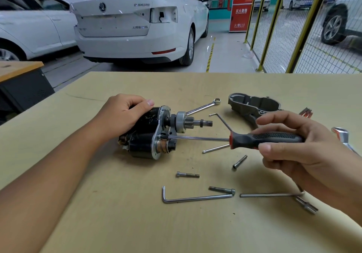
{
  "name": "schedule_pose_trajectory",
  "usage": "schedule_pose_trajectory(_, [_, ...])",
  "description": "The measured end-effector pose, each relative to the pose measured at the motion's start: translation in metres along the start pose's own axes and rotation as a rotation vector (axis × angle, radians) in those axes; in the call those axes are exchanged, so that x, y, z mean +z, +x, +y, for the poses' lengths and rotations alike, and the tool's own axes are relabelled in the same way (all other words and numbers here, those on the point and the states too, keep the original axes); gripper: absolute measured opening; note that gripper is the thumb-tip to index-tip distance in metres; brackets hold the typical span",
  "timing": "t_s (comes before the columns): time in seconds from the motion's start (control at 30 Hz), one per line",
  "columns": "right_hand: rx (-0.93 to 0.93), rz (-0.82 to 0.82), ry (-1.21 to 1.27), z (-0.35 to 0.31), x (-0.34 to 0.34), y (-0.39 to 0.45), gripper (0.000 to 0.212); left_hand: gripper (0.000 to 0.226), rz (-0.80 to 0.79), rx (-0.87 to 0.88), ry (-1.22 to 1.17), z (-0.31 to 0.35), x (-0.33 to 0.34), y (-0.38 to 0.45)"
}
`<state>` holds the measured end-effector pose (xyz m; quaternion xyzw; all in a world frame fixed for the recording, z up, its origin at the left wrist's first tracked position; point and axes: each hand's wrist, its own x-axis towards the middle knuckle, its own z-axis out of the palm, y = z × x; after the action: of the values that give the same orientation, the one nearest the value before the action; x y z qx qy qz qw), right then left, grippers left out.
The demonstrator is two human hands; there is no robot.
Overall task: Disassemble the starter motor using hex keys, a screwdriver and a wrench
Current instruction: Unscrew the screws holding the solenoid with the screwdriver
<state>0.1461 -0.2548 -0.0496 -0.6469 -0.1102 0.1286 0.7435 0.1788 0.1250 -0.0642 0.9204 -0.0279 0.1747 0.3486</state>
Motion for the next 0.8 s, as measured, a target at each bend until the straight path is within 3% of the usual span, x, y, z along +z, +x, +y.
schedule_pose_trajectory(0.17, [0.044, 0.020, -0.054, 0.000, 0.008, -0.003, 0.059, 0.035, 0.000, 0.023, 0.003, 0.000, 0.000, 0.000])
schedule_pose_trajectory(0.3, [0.061, -0.025, -0.046, -0.007, 0.005, -0.003, 0.035, 0.037, 0.000, 0.021, -0.005, -0.002, 0.001, 0.001])
schedule_pose_trajectory(0.4, [0.023, -0.036, 0.023, -0.003, 0.001, -0.001, 0.050, 0.048, 0.000, 0.021, -0.011, -0.002, 0.001, 0.000])
schedule_pose_trajectory(0.57, [0.072, -0.001, 0.022, -0.001, 0.009, -0.002, 0.036, 0.057, 0.010, 0.017, -0.026, -0.007, 0.001, 0.002])
schedule_pose_trajectory(0.67, [0.114, 0.015, -0.071, -0.003, 0.007, -0.004, 0.045, 0.061, 0.044, 0.018, -0.033, -0.010, 0.003, 0.002])
schedule_pose_trajectory(0.8, [0.034, -0.023, 0.020, -0.002, 0.003, -0.002, 0.029, 0.049, 0.075, 0.001, -0.072, -0.011, 0.005, 0.002])
